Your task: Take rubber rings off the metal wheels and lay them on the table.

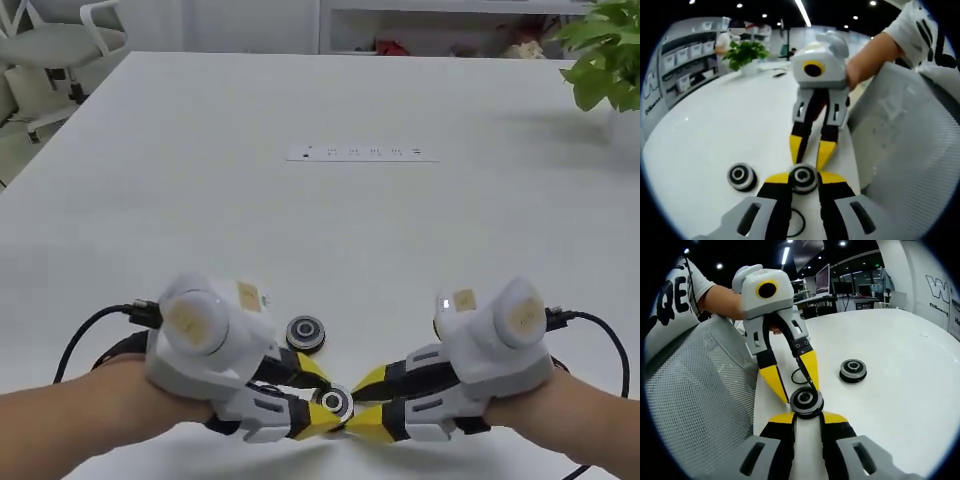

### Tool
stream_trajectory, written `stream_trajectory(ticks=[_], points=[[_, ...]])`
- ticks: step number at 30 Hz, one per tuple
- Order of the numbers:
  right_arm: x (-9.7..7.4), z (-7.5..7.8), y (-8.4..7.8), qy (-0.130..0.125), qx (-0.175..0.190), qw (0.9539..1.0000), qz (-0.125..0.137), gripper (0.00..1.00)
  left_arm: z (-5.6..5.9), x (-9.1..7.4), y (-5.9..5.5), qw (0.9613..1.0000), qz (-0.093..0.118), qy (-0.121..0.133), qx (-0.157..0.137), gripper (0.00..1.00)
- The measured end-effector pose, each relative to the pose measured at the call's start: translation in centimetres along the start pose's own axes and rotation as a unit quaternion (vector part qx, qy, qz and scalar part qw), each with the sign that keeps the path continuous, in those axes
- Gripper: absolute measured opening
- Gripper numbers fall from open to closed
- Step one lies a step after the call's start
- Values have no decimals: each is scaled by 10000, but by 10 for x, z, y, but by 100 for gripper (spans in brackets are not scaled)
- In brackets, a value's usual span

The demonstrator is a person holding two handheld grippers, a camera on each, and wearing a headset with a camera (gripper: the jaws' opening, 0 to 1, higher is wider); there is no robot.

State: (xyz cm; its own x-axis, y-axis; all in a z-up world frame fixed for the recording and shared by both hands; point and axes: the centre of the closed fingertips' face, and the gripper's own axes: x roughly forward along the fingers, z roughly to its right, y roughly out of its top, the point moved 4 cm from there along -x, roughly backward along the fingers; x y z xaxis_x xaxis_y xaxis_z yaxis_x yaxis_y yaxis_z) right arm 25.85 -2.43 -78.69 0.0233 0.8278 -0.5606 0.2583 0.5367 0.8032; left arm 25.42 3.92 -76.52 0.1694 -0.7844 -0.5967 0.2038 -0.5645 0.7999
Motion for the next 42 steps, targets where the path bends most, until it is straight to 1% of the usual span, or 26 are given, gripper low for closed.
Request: stream_trajectory(ticks=[2, 3, 4, 6, 7, 9, 12, 22, 24, 25, 27, 31, 32, 34, 37, 38, 40, 41, 42], points=[[0, 0, 0, -3, 4, 10000, 7, 16, 1, 1, -1, 10000, -30, -24, -14, 19], [0, 0, 0, -2, 6, 10000, 10, 16, 1, 2, -2, 10000, -59, 17, 10, 18], [0, 0, 0, -4, 10, 10000, 10, 16, -1, 4, -2, 10000, -9, 49, 52, 17], [0, 0, 0, -7, 16, 10000, 22, 16, -4, 4, -3, 9999, -9, 114, -53, 15], [0, 0, 0, -8, 18, 10000, 27, 16, -5, 4, -3, 9999, -3, 137, -59, 15], [0, 0, 0, -10, 18, 10000, 34, 16, -4, 3, -3, 9999, 14, 130, -40, 14], [0, 0, 0, -16, 21, 10000, 45, 16, -2, 4, -3, 9997, -1, 184, 180, 14], [-1, 0, -1, -6, 123, 9999, 17, 13, -2, 2, -3, 9997, 39, 222, 104, 14], [-2, 1, -2, -12, 150, 9999, 6, 11, -1, 2, -3, 9997, 35, 226, 129, 13], [-3, 2, -2, -28, 131, 9999, -5, 8, -1, 2, -3, 9997, 35, 223, 125, 13], [-4, 4, -2, -33, 243, 9997, 26, 5, -1, 2, -3, 9997, 38, 219, 128, 13], [-3, 3, -2, -66, 276, 9996, 1, 3, 0, 2, -3, 9996, 22, 246, 162, 13], [-3, 4, -2, -91, 406, 9991, -8, 2, 0, 2, -3, 9995, 26, 255, 159, 13], [-3, 5, -2, -112, 544, 9985, -5, 0, 0, 2, -3, 9995, 28, 272, 182, 13], [-4, 6, -3, -126, 615, 9980, 14, 0, 1, 2, -3, 9992, 6, 305, 241, 13], [-4, 6, -3, -128, 707, 9974, 36, 0, 1, 2, -3, 9992, 2, 312, 260, 13], [-4, 7, -3, -121, 992, 9949, 111, 0, 1, 2, -3, 9991, -3, 325, 282, 13], [-5, 8, -4, -109, 1053, 9943, 144, 0, 1, 2, -3, 9990, -6, 329, 291, 13], [-6, 8, -4, -99, 1197, 9926, 194, 0, 1, 2, -3, 9990, -14, 334, 305, 13]])
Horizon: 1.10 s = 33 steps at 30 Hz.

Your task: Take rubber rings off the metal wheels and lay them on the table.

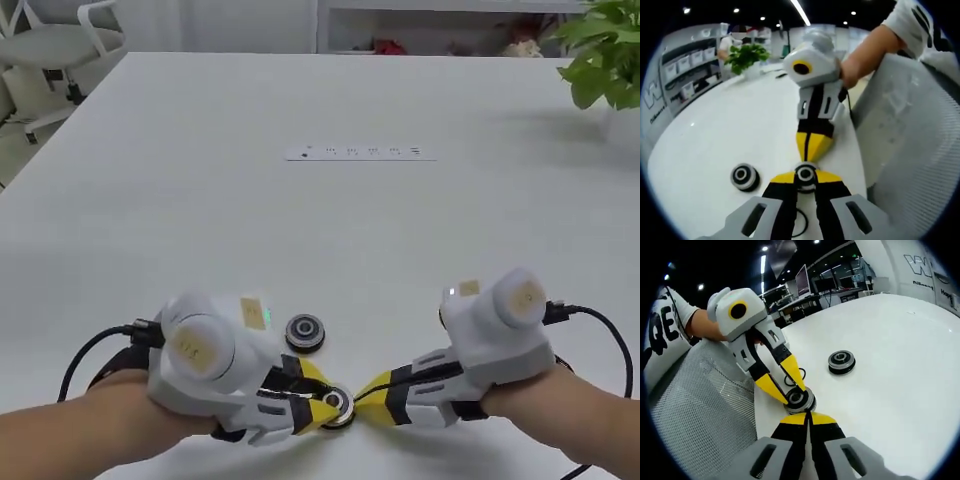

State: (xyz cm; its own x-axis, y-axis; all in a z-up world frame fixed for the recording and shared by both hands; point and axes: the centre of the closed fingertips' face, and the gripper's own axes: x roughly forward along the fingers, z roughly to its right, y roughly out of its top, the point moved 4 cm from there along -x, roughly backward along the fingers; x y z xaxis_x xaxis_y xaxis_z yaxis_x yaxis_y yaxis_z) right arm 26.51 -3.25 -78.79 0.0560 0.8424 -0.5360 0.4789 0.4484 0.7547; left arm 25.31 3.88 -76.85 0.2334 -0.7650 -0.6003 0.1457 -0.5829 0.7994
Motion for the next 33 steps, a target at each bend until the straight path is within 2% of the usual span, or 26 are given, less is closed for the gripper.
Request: stream_trajectory(ticks=[6, 11, 12, 14, 26, 33], points=[[-5, 1, 2, 83, 447, 9986, 263, 0, 0, 0, 0, 10000, -30, 20, 24, 12], [-5, 1, 3, 108, 627, 9974, 352, 0, 1, 0, 1, 9999, -74, 60, 47, 12], [-6, 0, 7, 181, 813, 9950, 545, 0, 1, 0, 0, 9999, -81, 68, 49, 12], [-6, 1, 6, 161, 786, 9956, 489, 0, 0, 1, 0, 9999, -89, 86, 60, 12], [-5, -3, 9, 257, 921, 9939, 545, 0, -1, 2, -1, 9998, -147, 131, 61, 12], [-3, -7, 12, 356, 851, 9944, 516, 0, -1, 2, -1, 9998, -159, 110, 86, 12]])
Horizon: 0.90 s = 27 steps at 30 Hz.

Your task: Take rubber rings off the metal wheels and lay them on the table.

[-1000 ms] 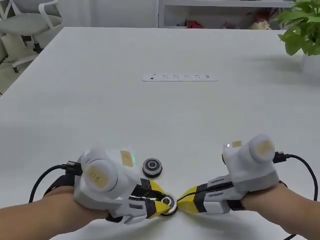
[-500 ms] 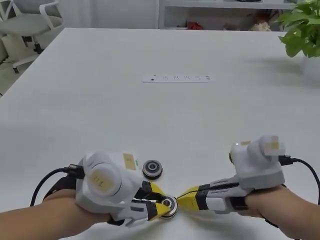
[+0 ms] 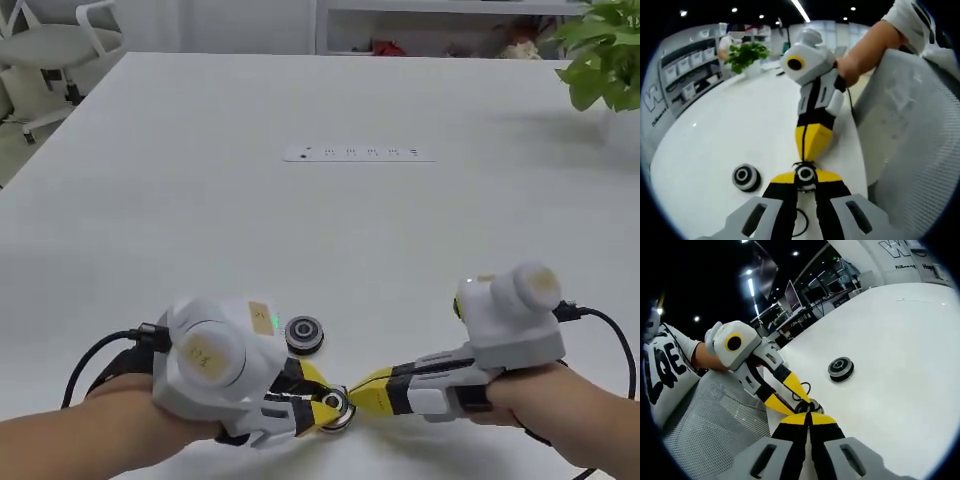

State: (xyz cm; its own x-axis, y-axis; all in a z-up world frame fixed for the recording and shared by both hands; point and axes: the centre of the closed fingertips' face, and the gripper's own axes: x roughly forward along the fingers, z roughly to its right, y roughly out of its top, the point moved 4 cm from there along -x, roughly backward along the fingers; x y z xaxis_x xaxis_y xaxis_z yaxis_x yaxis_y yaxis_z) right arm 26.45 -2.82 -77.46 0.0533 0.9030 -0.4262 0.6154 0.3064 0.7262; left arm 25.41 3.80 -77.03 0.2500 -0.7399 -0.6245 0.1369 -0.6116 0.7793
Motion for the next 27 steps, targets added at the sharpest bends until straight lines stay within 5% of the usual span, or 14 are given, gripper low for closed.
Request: stream_trajectory(ticks=[7, 8, 27], points=[[4, -7, 3, 163, -91, 9998, -18, 0, 1, 1, 1, 10000, -11, -21, 17, 12], [5, -14, 4, 372, -32, 9993, 17, 0, 0, 1, 0, 10000, -13, -18, 15, 12], [2, -7, 4, 208, -272, 9994, -7, 0, 0, -2, 2, 9998, 32, -194, -89, 14]])
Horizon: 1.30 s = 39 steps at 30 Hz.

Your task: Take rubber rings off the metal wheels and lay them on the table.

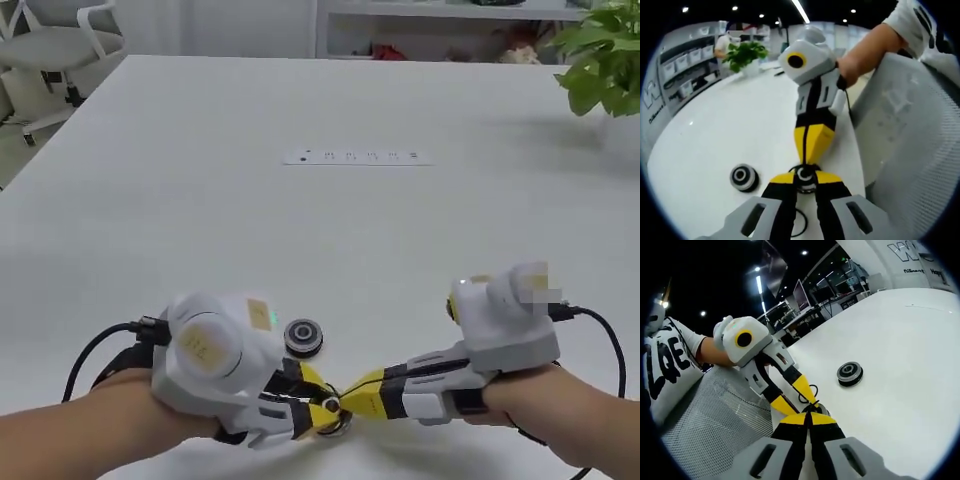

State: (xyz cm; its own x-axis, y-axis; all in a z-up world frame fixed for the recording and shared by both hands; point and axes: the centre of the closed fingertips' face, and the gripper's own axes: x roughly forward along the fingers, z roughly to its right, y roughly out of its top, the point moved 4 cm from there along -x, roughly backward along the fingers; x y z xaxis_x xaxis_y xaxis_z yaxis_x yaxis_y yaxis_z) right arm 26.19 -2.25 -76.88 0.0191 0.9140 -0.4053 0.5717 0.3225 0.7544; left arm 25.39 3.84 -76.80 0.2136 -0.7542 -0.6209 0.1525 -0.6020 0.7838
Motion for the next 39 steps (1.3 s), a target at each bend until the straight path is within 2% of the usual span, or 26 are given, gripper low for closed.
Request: stream_trajectory(ticks=[10, 19, 22, 27, 32, 39], points=[[-2, -2, 3, 9, -27, 10000, 69, 0, 4, -11, 1, 10000, -7, -89, 43, 24], [-3, -4, 6, 32, -33, 9999, 114, 0, 10, -27, 1, 9997, 173, -163, 83, 36], [-3, -4, 8, 48, -43, 9999, 129, 0, 9, -33, 1, 9996, 253, -124, 85, 41], [-2, -7, 11, 86, -98, 9999, 82, 0, 5, -45, 0, 9991, 407, 1, -90, 46], [4, -9, 18, 158, -154, 9998, 34, 0, 2, -57, -7, 9988, 453, 81, -176, 52], [18, -13, 29, 275, -266, 9993, -39, 0, -4, -73, -18, 9978, 469, 343, -311, 59]])
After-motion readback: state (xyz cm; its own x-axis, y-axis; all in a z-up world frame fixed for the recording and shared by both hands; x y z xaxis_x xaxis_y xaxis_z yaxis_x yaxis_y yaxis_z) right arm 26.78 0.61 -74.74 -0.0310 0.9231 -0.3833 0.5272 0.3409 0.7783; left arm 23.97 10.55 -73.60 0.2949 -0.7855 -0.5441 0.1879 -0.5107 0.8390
